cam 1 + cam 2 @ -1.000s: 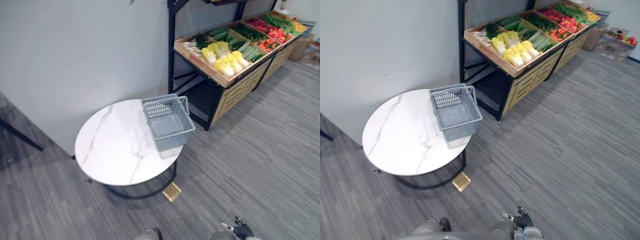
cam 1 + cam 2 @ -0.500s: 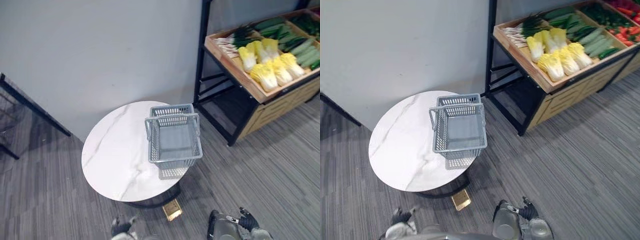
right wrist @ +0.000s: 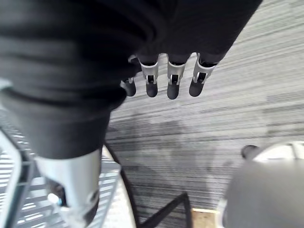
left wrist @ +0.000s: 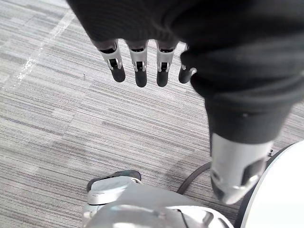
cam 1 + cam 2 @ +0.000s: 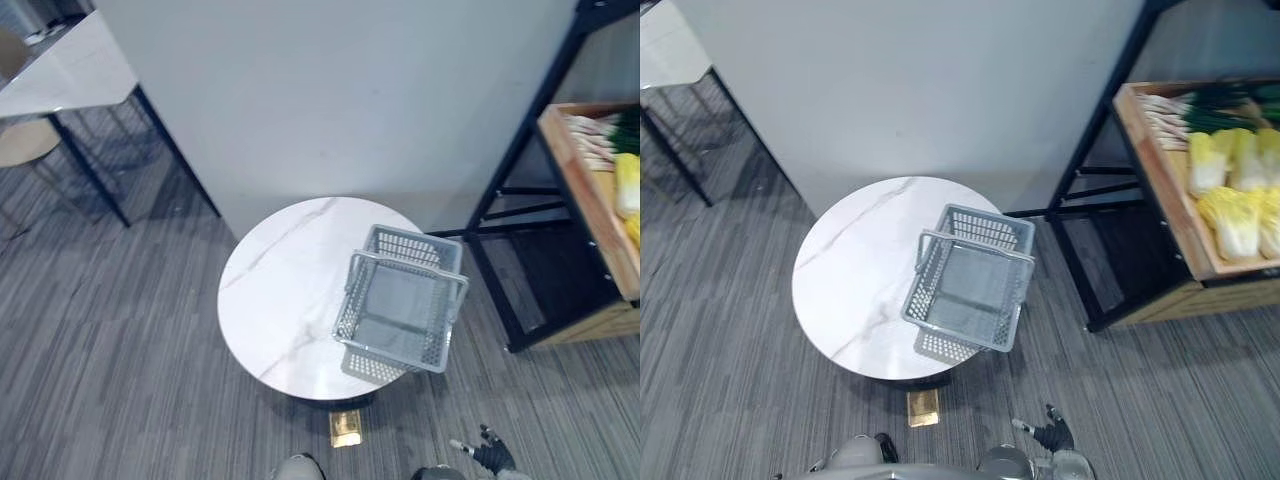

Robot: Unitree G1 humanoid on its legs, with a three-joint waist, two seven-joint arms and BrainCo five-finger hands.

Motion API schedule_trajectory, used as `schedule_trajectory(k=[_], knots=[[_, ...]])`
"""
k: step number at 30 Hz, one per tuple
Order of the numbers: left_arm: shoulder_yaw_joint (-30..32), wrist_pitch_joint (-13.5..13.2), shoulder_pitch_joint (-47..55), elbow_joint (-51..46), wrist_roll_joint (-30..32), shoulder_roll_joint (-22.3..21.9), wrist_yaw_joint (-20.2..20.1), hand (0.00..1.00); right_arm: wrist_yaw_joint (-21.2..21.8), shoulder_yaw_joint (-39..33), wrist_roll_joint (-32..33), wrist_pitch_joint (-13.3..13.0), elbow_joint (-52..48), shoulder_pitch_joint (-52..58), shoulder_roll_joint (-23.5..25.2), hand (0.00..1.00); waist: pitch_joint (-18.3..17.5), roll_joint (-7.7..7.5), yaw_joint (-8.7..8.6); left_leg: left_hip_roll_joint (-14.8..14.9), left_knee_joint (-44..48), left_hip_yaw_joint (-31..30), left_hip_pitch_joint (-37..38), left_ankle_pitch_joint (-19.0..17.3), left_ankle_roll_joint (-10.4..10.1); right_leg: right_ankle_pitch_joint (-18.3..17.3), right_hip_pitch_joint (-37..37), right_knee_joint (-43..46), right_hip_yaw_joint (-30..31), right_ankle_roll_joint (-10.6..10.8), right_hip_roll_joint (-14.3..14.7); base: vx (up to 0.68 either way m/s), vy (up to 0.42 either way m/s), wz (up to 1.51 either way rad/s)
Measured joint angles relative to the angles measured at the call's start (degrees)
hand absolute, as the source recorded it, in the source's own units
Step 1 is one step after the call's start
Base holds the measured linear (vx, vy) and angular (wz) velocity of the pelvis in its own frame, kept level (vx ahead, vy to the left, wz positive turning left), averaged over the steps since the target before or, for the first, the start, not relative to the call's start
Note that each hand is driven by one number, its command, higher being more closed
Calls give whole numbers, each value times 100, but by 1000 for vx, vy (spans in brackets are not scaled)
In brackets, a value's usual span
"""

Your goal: Pick vegetable in the basket

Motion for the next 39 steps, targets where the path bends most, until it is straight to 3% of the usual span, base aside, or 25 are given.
schedule_trajectory(k=[5,10,14,18,23,29,33,39], knots=[[-128,-80,63,-544,0,18,-302,0,-671,-52,-419,-167,-1009,-375,-85,0,5,8,-16,-99,-933,-2,240,572,-78,345,-51,-362,143,-71,223,-32,-23,-7],[-395,-58,-125,-1052,-9,135,-654,0,-1236,-172,-1050,-45,-2047,-1208,-807,0,179,51,-6,-125,-1524,-6,204,651,-98,346,-593,-95,401,-69,314,-131,23,-18],[-499,2,-179,-1262,-12,509,-635,0,-1333,-5,-1605,191,-2888,-1930,-1239,0,365,-148,84,-195,-1592,-25,-38,667,-59,337,-970,43,650,-67,262,-174,47,-4],[-440,178,-215,-1263,5,609,-616,0,-1260,454,-1906,303,-3475,-2464,-1899,0,530,-177,243,-215,-1657,-24,-243,686,-14,288,-1183,-12,783,-28,246,-177,13,4],[-399,241,-128,-1209,172,632,-607,0,-694,1012,-1895,314,-3654,-3169,-2494,0,603,-295,381,-200,-1658,-163,-425,865,85,362,-1289,-57,902,21,337,-49,-11,11],[-386,170,-201,-1235,397,641,-226,0,-212,1783,-2088,390,-3234,-4053,-2762,0,771,-381,492,-205,-1625,-222,-579,963,205,535,-1384,-71,882,-120,357,50,-6,5],[-391,164,-219,-1251,399,642,-195,0,-35,2053,-2080,585,-2697,-4512,-2837,0,804,-370,609,-224,-1622,-317,-618,977,212,536,-1369,-72,900,-122,356,80,-6,11],[-400,104,-272,-1344,398,644,-218,0,84,2129,-2066,598,-2218,-5130,-2934,0,1114,-326,648,-228,-1623,-342,-648,973,209,533,-1388,-59,901,-121,350,7,-1,1]])
